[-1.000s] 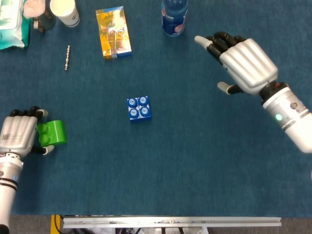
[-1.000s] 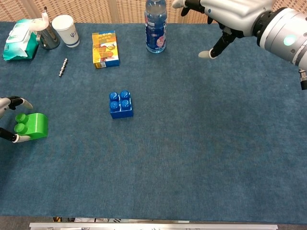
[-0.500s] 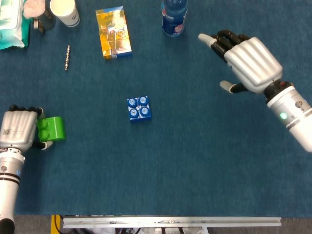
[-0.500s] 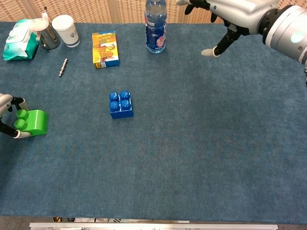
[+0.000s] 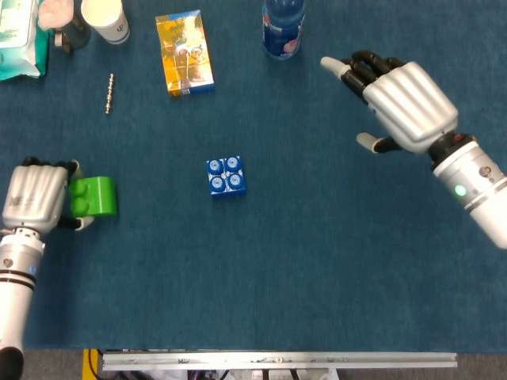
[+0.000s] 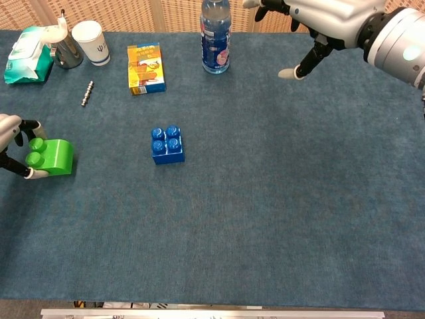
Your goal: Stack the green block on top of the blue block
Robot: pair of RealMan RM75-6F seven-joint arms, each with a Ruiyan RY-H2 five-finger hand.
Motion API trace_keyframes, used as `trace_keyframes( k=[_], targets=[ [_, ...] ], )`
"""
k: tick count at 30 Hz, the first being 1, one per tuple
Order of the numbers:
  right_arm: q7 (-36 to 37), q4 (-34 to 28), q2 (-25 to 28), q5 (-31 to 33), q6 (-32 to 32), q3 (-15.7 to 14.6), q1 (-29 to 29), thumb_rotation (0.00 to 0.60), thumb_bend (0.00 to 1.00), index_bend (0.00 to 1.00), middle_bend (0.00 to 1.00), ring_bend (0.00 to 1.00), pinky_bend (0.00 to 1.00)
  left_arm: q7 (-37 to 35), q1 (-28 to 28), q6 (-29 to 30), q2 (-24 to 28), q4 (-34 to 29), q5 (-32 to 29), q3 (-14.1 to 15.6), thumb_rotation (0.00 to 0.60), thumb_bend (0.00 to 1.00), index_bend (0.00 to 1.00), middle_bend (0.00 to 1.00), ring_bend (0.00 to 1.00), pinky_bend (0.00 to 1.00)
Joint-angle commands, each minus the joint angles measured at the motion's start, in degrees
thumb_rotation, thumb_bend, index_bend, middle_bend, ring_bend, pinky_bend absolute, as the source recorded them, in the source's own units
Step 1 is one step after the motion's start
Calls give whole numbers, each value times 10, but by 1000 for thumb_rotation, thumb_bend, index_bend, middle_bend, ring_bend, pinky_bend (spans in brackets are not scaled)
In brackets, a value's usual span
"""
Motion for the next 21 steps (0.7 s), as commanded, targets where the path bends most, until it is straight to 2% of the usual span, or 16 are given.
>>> trace_keyframes(
  k=[1, 7, 12, 21],
  targets=[
    [-3, -4, 2, -3, 1, -2, -3, 600, 165, 48, 216, 136, 332, -1, -9, -3, 8, -17, -5, -9, 525, 39, 455, 451, 416, 249],
    [-10, -16, 15, -13, 10, -8, -14, 600, 167, 48, 220, 137, 332, 9, -26, -13, 25, -63, -39, -25, 522, 39, 453, 449, 416, 255],
    [-16, -18, 21, -24, 8, -26, -27, 600, 167, 48, 240, 136, 332, 20, -40, -8, 33, -98, -61, -39, 525, 40, 453, 449, 416, 257],
    [-21, -7, 3, -31, -35, -44, -22, 600, 169, 48, 244, 137, 332, 37, -54, 1, 33, -116, -78, -34, 524, 39, 453, 448, 416, 257]
  ],
)
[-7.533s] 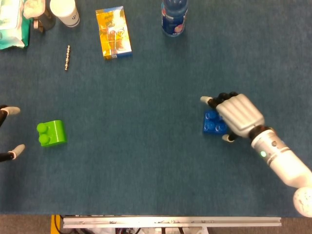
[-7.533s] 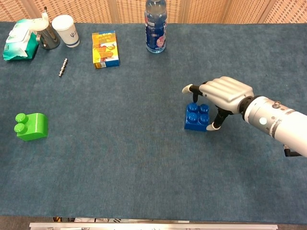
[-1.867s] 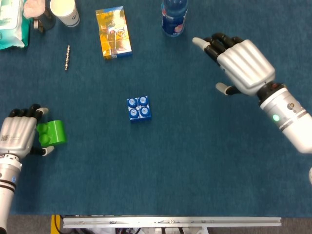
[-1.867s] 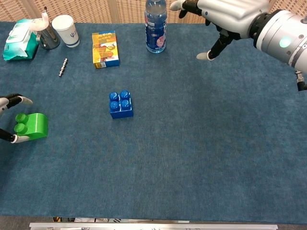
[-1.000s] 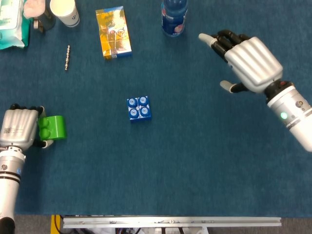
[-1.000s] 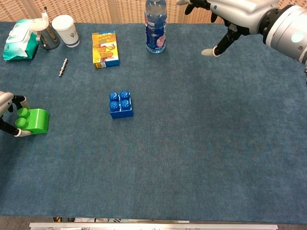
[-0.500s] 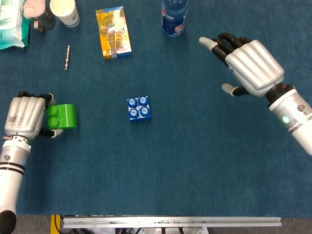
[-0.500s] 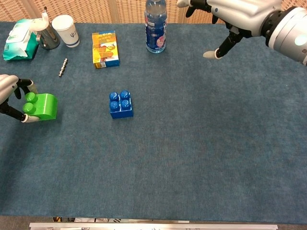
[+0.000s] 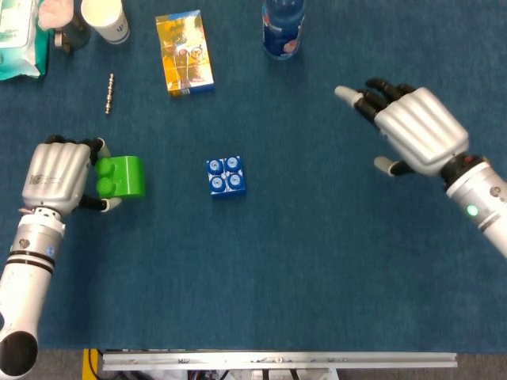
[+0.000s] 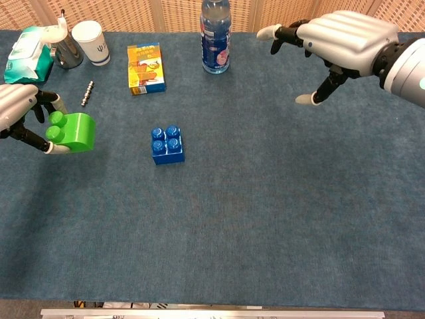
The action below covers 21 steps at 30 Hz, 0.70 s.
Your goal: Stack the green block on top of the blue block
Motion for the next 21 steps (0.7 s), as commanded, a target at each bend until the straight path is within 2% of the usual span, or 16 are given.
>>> trace_keyframes(
  k=[1, 5, 11, 21],
  targets=[
    [-8, 3, -13, 3, -23, -3, 11, 600, 170, 48, 245, 137, 332, 2, -1, 3, 2, -2, -3, 4, 525, 39, 453, 448, 416, 257],
    [-29, 11, -39, 23, -51, -3, 33, 600, 169, 48, 255, 136, 329, 4, 1, 7, 10, -9, 2, 15, 522, 39, 451, 447, 416, 257],
    [-77, 37, -91, 88, -85, -1, 78, 600, 170, 48, 273, 136, 319, -5, 8, 21, 22, -17, 15, 28, 522, 39, 451, 447, 416, 257],
    [-147, 69, -165, 187, -101, -14, 148, 600, 169, 48, 273, 137, 315, -11, 11, 26, 35, -24, 20, 39, 522, 39, 451, 447, 416, 257]
  ],
)
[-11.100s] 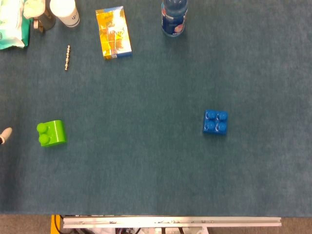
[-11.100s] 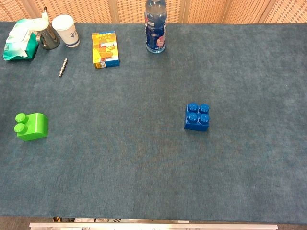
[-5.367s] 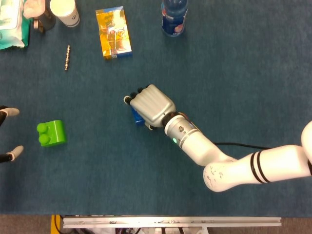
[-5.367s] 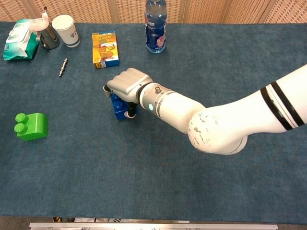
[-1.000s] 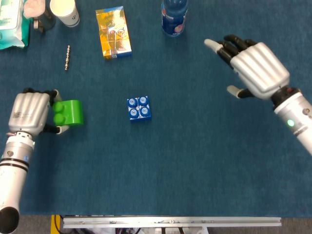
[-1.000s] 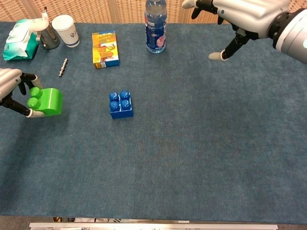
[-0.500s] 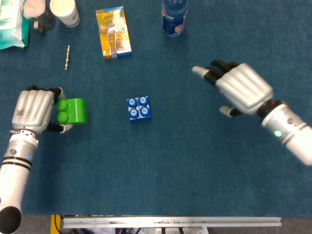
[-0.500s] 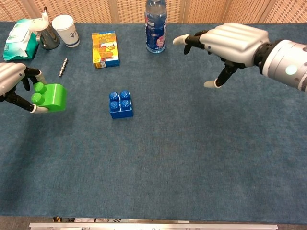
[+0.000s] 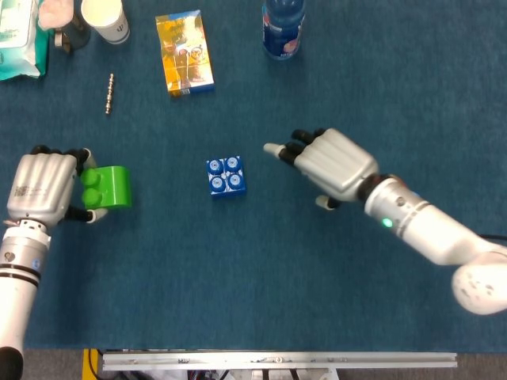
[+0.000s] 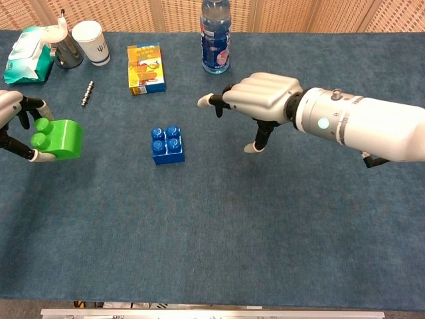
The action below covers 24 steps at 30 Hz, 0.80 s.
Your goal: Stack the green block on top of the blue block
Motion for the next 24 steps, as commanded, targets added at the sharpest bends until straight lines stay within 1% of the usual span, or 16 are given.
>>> trace_keyframes(
  k=[1, 5, 8, 16, 24],
  targets=[
    [-26, 15, -25, 36, -3, -7, 24, 600, 169, 48, 273, 136, 315, -1, 1, 1, 3, -2, 0, 2, 522, 39, 451, 446, 416, 257],
    [-52, 36, -55, 74, -4, -15, 53, 600, 169, 48, 273, 136, 313, -4, 1, 3, 7, -5, 2, 4, 523, 39, 451, 446, 415, 256],
    [-56, 52, -76, 92, -3, -14, 69, 600, 169, 48, 273, 137, 312, -5, 2, 5, 9, -7, 2, 6, 524, 39, 451, 446, 415, 256],
    [-52, 99, -125, 114, -11, -13, 98, 600, 169, 48, 273, 136, 308, -8, 5, 10, 17, -11, 1, 9, 525, 39, 451, 446, 415, 256],
    [-35, 134, -163, 117, -15, -6, 116, 600, 169, 48, 273, 137, 308, -9, 7, 14, 23, -16, 1, 12, 526, 39, 451, 446, 415, 256]
  ],
)
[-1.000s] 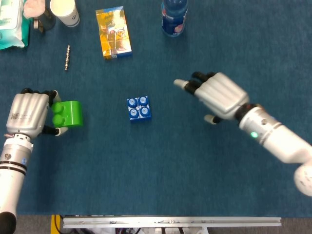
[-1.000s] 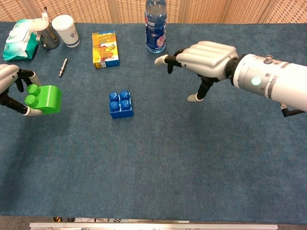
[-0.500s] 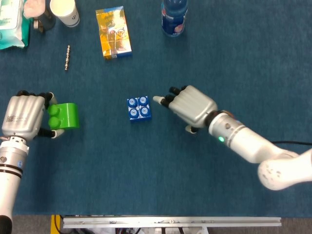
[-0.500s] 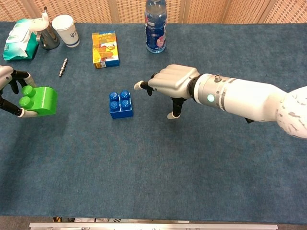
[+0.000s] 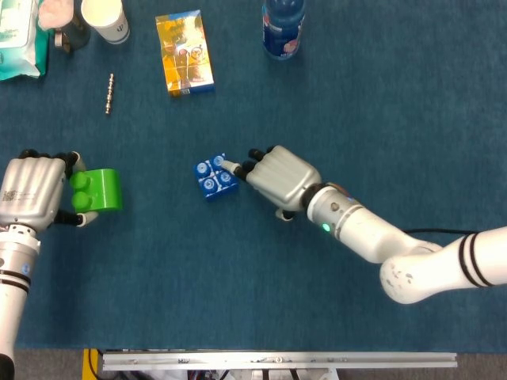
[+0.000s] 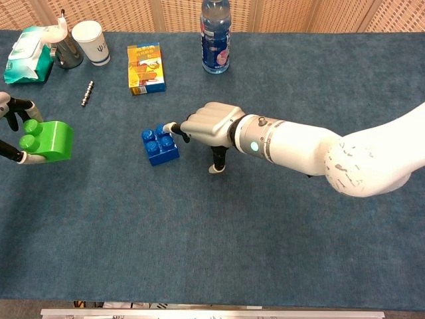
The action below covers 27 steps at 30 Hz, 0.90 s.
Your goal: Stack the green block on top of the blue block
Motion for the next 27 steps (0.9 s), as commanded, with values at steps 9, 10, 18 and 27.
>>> trace_keyframes(
  k=[9, 10, 18, 27],
  targets=[
    [33, -30, 14, -10, 12, 7, 3, 600, 168, 48, 273, 136, 308, -3, -4, -3, 1, 1, -7, -4, 524, 39, 451, 446, 415, 256],
    [38, -41, 25, -14, 18, 9, 0, 600, 168, 48, 273, 136, 308, -3, -5, -4, 0, 1, -9, -5, 523, 39, 451, 446, 415, 256],
    [69, -158, 169, -80, 118, 14, -58, 600, 167, 46, 273, 136, 308, 4, -25, -9, -18, -7, -38, -28, 522, 39, 451, 446, 415, 256],
    [101, -221, 305, -146, 159, -2, -119, 600, 167, 46, 273, 137, 308, 38, -58, -10, -50, -26, -99, -52, 525, 39, 451, 446, 415, 266]
  ],
)
